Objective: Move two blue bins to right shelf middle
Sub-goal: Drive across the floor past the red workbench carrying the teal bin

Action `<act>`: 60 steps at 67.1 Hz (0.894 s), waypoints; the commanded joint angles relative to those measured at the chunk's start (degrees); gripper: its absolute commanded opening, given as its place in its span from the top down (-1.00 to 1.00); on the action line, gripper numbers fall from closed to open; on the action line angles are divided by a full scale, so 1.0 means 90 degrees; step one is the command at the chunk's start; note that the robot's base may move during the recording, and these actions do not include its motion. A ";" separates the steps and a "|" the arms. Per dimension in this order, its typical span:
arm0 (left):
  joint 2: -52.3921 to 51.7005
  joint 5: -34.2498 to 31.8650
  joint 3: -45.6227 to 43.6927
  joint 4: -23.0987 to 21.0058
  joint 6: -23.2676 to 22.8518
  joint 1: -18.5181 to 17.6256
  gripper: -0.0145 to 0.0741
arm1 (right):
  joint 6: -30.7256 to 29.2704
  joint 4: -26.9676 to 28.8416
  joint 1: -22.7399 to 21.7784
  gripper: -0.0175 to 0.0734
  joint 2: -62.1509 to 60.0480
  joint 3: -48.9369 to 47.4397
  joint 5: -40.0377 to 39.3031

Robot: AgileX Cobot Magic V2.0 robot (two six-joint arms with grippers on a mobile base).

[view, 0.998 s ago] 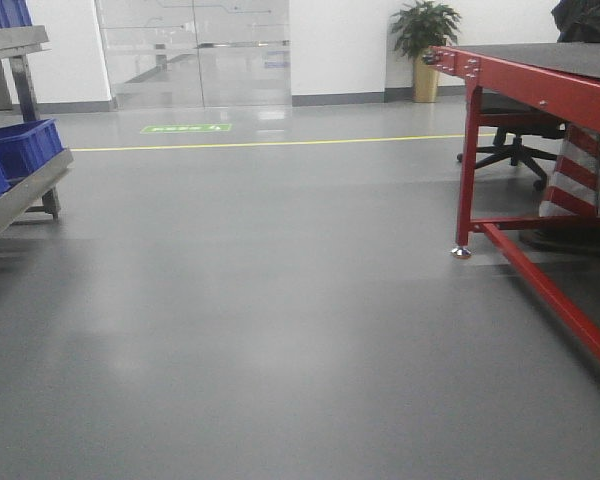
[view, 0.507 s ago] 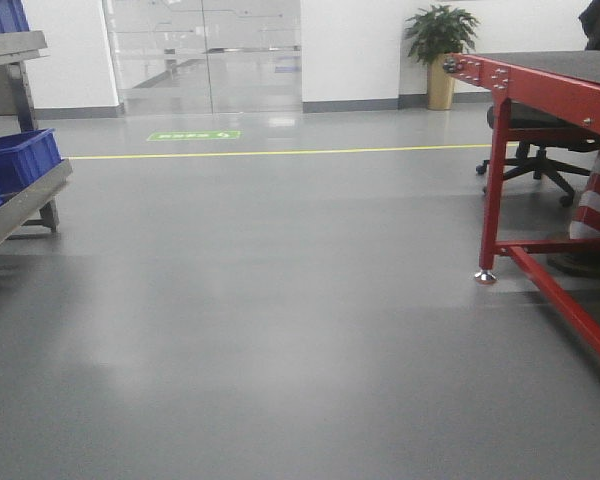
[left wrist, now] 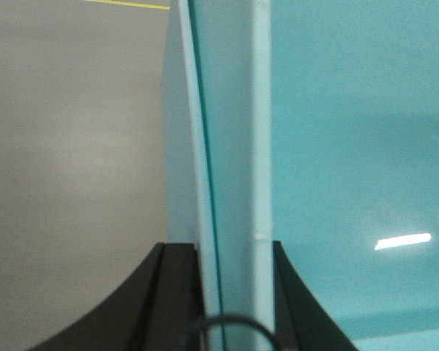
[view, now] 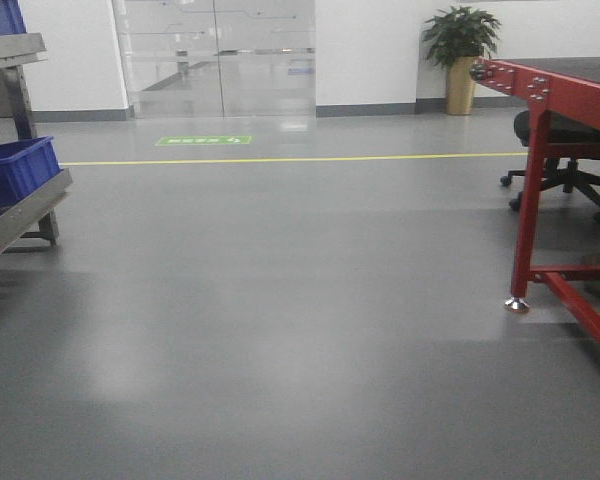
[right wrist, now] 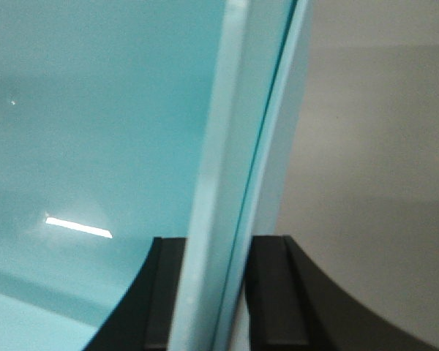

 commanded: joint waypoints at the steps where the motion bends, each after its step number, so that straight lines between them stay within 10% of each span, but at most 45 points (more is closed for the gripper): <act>1: -0.0082 -0.0863 -0.0115 -0.0068 -0.0032 0.0010 0.92 | -0.0166 0.0067 0.0006 0.95 -0.0116 -0.0115 -0.0310; 60: -0.0082 -0.0863 -0.0115 -0.0068 -0.0032 0.0010 0.92 | -0.0166 0.0067 0.0006 0.95 -0.0116 -0.0115 -0.0310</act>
